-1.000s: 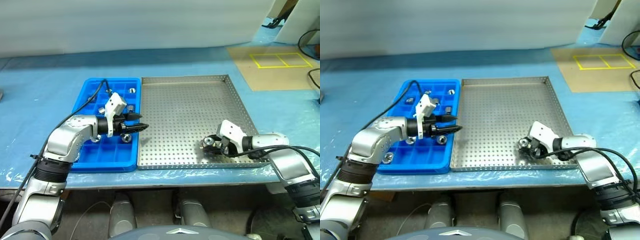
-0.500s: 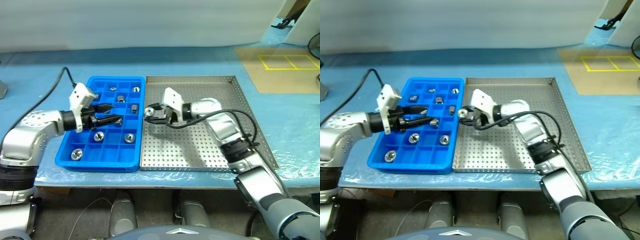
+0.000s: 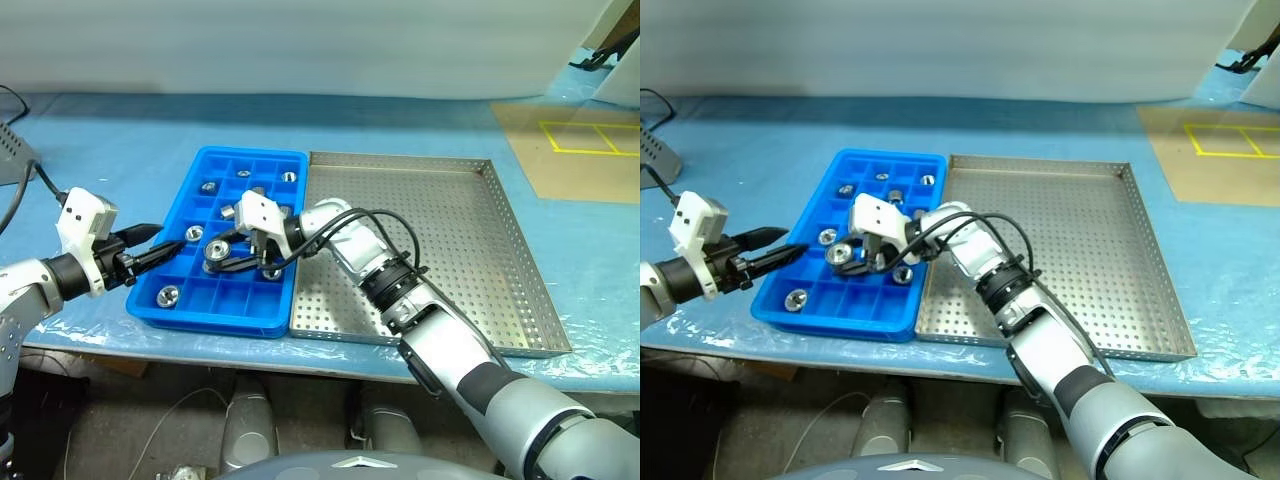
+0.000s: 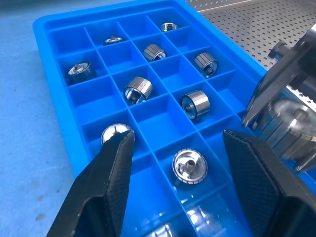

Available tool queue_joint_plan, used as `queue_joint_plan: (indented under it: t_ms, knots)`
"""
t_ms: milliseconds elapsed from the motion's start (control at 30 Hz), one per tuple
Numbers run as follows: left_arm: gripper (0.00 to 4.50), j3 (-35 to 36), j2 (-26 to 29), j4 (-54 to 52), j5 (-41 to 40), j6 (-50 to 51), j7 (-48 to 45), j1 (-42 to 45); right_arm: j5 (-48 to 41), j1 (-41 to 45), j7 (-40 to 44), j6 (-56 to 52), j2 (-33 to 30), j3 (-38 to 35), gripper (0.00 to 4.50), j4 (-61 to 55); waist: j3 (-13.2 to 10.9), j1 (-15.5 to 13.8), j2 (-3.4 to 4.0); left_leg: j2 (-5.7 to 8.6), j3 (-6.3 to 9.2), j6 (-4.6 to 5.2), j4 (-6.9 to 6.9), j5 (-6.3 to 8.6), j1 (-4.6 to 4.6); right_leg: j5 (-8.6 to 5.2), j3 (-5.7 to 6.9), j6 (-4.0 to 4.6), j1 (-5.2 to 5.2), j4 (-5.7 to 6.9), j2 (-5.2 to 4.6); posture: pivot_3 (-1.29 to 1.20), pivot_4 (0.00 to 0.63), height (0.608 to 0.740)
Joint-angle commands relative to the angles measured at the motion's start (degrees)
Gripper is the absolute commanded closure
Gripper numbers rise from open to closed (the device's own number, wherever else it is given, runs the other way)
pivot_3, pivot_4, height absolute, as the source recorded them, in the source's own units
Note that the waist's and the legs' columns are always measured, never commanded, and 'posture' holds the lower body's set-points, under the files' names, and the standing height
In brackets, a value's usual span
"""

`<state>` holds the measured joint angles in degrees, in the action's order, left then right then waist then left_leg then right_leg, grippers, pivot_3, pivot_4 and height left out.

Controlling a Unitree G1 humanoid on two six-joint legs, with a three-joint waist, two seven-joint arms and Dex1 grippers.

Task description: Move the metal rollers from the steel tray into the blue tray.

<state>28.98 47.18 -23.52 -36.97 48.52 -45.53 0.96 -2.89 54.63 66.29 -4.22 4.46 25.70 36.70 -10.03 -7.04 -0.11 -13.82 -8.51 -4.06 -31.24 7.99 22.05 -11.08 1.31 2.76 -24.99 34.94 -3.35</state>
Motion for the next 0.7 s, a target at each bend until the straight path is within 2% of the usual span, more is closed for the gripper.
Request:
queue_joint_plan:
  t_ms: [33,233,467,533,633,700]
  knots:
    - [1.48,2.60,-0.26,-4.79,-2.64,1.21,1.96,-1.31,0.74,0.07,1.28,1.14,1.44,0.97,2.78,0.49,0.00,-0.40,0.00,0.00,0.01,0.00,0.01,0.00,-0.01,0.00,0.00,0.00,0.00,0.02,0.00,0.32,0.150,0.740]
    - [1.48,1.69,-0.78,-6.63,-4.62,2.12,4.65,-1.66,2.13,-1.84,2.31,0.93,0.22,1.65,2.78,0.77,0.01,-1.53,-0.01,0.01,0.02,-0.01,0.03,0.00,-0.02,-0.01,0.00,-0.01,0.00,0.05,0.00,0.31,0.150,0.740]
    - [1.48,-0.78,-0.37,-5.26,-5.24,1.56,5.47,0.39,2.33,-2.39,2.76,0.37,-0.32,0.93,2.78,0.63,0.01,-1.57,-0.02,0.01,0.03,-0.03,0.03,-0.02,-0.01,-0.02,-0.02,-0.02,-0.05,0.08,0.03,0.29,0.150,0.740]
    - [1.48,-1.81,-0.30,-4.85,-5.42,1.56,5.29,1.58,2.04,-2.84,1.07,1.65,0.09,-0.03,2.01,0.65,0.02,-1.57,-0.03,0.01,0.03,-0.03,0.03,-0.02,0.00,-0.01,-0.03,-0.01,-0.05,0.07,0.02,0.27,0.150,0.740]
    - [1.48,-3.30,-0.18,-4.99,-5.41,1.51,4.93,2.43,1.73,-2.26,-0.22,0.35,0.05,-1.27,1.13,0.93,0.02,-1.49,-0.03,0.01,0.03,-0.04,0.03,-0.02,0.00,-0.01,-0.03,-0.01,-0.06,0.07,0.02,0.26,0.150,0.740]
    - [1.48,-4.40,-0.28,-4.70,-5.16,1.31,4.85,3.15,1.25,-1.13,-1.97,-0.12,-0.77,-3.50,1.13,1.26,0.02,-1.47,-0.03,0.02,0.03,-0.05,0.02,-0.03,0.00,-0.01,-0.03,-0.01,-0.05,0.08,0.02,0.25,0.150,0.740]
